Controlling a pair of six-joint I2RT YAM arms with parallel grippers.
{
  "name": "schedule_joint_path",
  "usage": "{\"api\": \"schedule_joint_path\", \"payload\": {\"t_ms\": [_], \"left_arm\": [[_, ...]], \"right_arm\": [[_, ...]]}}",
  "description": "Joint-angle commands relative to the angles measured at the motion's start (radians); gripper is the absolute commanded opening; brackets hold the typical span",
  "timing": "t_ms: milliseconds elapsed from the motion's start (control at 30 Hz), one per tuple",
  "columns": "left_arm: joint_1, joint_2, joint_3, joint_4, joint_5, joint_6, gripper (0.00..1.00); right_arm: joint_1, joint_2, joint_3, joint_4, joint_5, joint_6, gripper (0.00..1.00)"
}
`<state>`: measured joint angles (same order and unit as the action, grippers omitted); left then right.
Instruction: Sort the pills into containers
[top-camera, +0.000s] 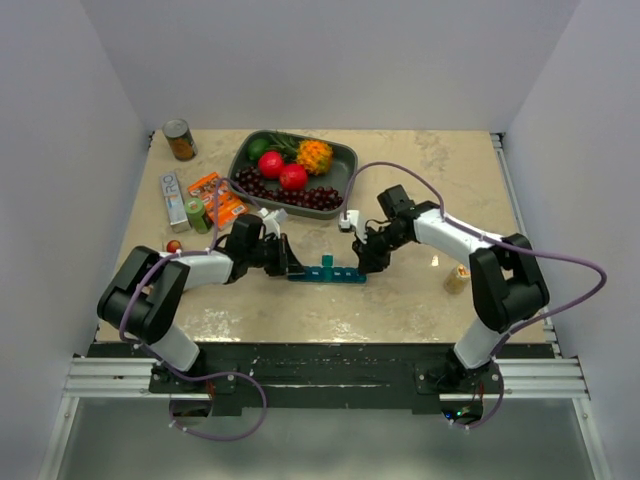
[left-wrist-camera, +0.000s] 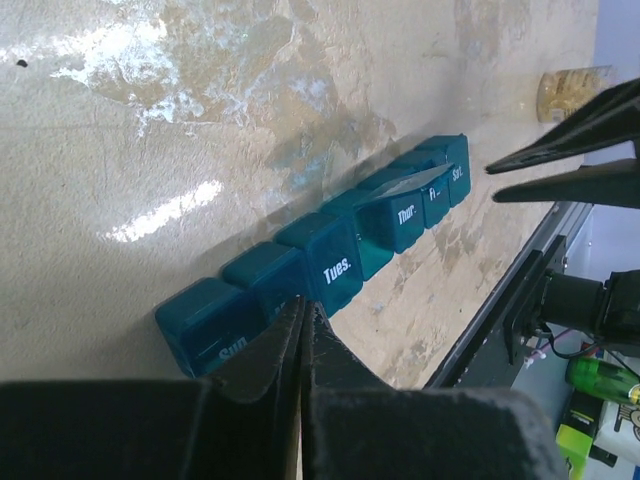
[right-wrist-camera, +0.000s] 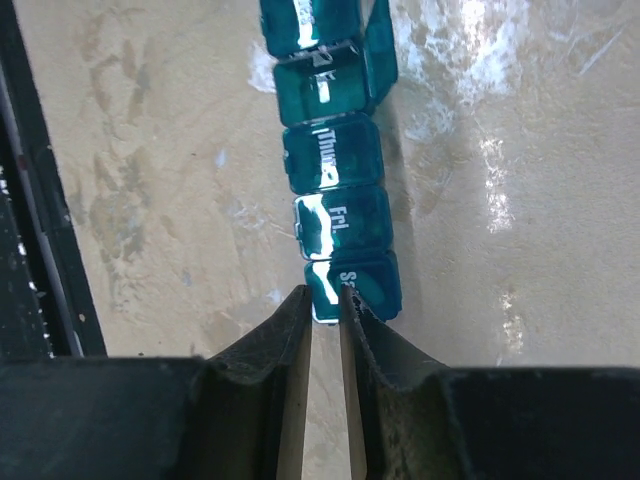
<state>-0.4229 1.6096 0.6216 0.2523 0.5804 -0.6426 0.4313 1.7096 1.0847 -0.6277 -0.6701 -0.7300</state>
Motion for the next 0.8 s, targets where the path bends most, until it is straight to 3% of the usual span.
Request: {"api": "schedule_joint_path", "payload": {"t_ms": [0, 33, 133, 233, 300, 467, 600, 767], "left_arm": [[-0.008, -0.076, 0.058, -0.034, -0.024, 0.020, 0.13], [-0.008, -0.091, 0.067, -0.056, -0.031, 0.023, 0.25], [-0.007, -0.151, 0.134, -0.129, -0.062, 0.043, 0.47], [-0.007, -0.215, 0.191, -0.215, -0.100, 0.078, 0.60], [-0.007, -0.278, 0.216, -0.258, -0.134, 0.104, 0.64], [0.007, -0.446, 0.297, -0.513, -0.381, 0.234, 0.79], [0.142, -0.528, 0.345, -0.625, -0.473, 0.293, 0.88], [0.308, -0.504, 0.397, -0.717, -0.569, 0.350, 0.90]], "right_arm": [[-0.025, -0.108, 0.018, -0.050, -0.108, -0.069, 0.24], [-0.038, -0.128, 0.017, -0.050, -0.117, -0.071, 0.26], [-0.068, -0.163, 0.009, -0.047, -0.141, -0.072, 0.35], [-0.089, -0.194, 0.004, -0.049, -0.166, -0.075, 0.43], [-0.095, -0.211, 0.001, -0.044, -0.177, -0.077, 0.51], [-0.108, -0.293, -0.029, 0.014, -0.184, -0.054, 0.71], [-0.118, -0.338, -0.049, 0.059, -0.175, -0.014, 0.77], [-0.124, -0.347, -0.049, 0.060, -0.180, -0.012, 0.77]]}}
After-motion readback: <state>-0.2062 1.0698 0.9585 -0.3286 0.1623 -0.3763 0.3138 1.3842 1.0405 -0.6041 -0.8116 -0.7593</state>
